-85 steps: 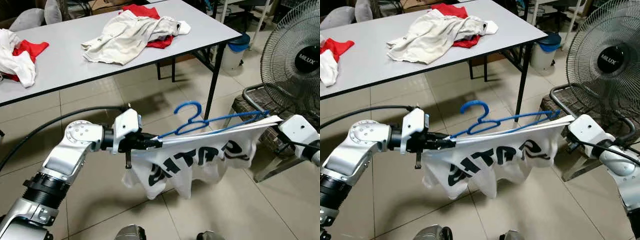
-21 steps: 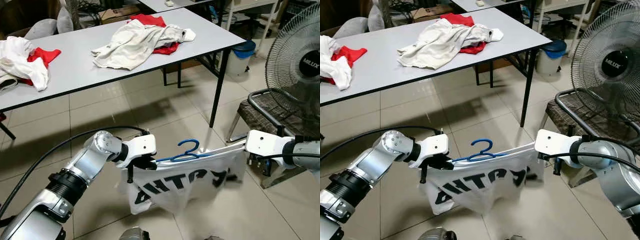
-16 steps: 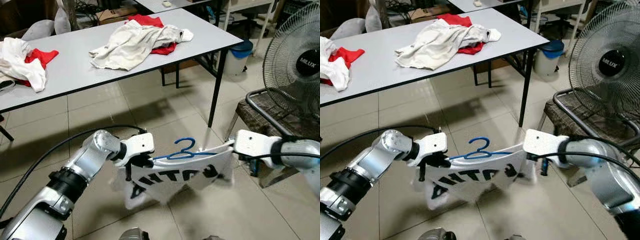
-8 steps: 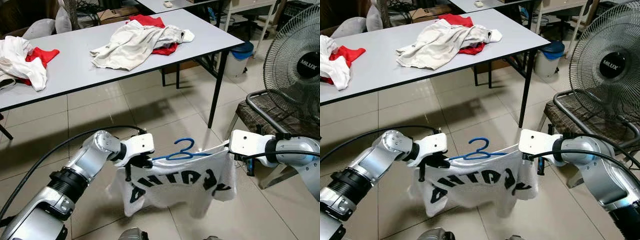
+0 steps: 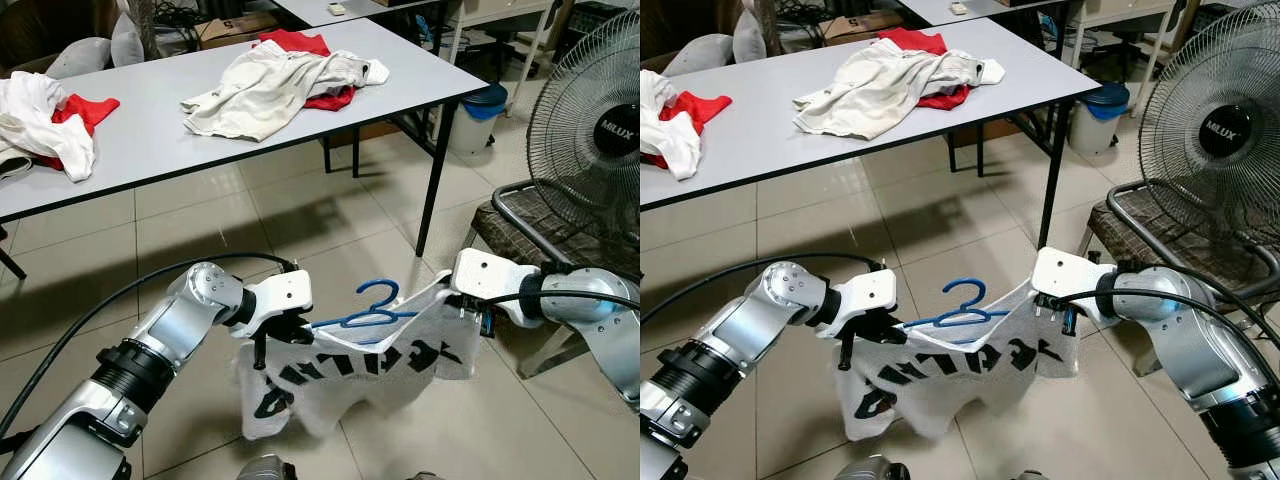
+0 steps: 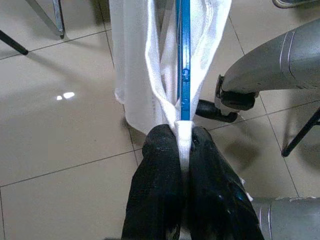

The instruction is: Hang hanger

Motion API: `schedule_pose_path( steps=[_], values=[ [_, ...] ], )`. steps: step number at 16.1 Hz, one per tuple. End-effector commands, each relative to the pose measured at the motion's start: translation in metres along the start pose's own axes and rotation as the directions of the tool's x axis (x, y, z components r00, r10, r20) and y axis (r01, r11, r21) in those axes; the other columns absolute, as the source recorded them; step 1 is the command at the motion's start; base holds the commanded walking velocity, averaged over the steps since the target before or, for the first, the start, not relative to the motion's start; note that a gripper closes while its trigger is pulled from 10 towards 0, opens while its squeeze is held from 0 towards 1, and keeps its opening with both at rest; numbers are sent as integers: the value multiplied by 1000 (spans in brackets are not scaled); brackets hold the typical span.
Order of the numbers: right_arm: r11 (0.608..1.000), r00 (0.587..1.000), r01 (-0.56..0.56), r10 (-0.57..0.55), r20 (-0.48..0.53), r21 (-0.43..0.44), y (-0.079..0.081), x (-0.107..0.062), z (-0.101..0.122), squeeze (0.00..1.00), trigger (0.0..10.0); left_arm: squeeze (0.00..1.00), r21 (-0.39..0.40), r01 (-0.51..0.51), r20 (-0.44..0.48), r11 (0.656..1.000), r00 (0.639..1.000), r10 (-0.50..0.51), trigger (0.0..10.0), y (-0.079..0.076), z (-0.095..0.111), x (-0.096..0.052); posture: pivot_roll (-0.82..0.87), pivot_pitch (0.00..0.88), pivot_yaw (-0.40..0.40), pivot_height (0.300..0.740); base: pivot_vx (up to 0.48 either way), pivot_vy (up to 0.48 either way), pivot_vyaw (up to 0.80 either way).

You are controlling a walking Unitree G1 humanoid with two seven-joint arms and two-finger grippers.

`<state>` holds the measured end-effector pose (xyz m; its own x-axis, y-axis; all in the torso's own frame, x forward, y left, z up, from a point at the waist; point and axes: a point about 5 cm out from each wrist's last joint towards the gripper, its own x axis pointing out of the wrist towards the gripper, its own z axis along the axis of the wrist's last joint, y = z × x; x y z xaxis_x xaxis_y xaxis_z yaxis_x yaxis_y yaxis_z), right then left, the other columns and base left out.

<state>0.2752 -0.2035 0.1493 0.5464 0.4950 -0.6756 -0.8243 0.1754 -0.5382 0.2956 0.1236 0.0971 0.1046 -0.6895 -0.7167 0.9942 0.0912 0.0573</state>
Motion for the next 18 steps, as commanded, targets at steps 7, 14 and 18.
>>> schedule_pose_path(
  steps=[7,14,18],
  values=[
    [983,981,-180,178,82,27,9,-17,13,1000,10000,0,6,3,4,1000,1000,-3,0,2,2,-5,-19,0,88,740,0,0,0],
    [974,969,-227,228,99,-18,2,-22,21,1000,10000,0,16,25,-4,1000,1000,-25,0,0,4,-4,-10,0,77,740,0,0,0],
    [986,970,-161,151,191,34,-10,-32,28,1000,10000,0,-3,20,26,1000,999,-20,0,0,4,-6,-10,0,74,740,0,0,0]
  ],
)
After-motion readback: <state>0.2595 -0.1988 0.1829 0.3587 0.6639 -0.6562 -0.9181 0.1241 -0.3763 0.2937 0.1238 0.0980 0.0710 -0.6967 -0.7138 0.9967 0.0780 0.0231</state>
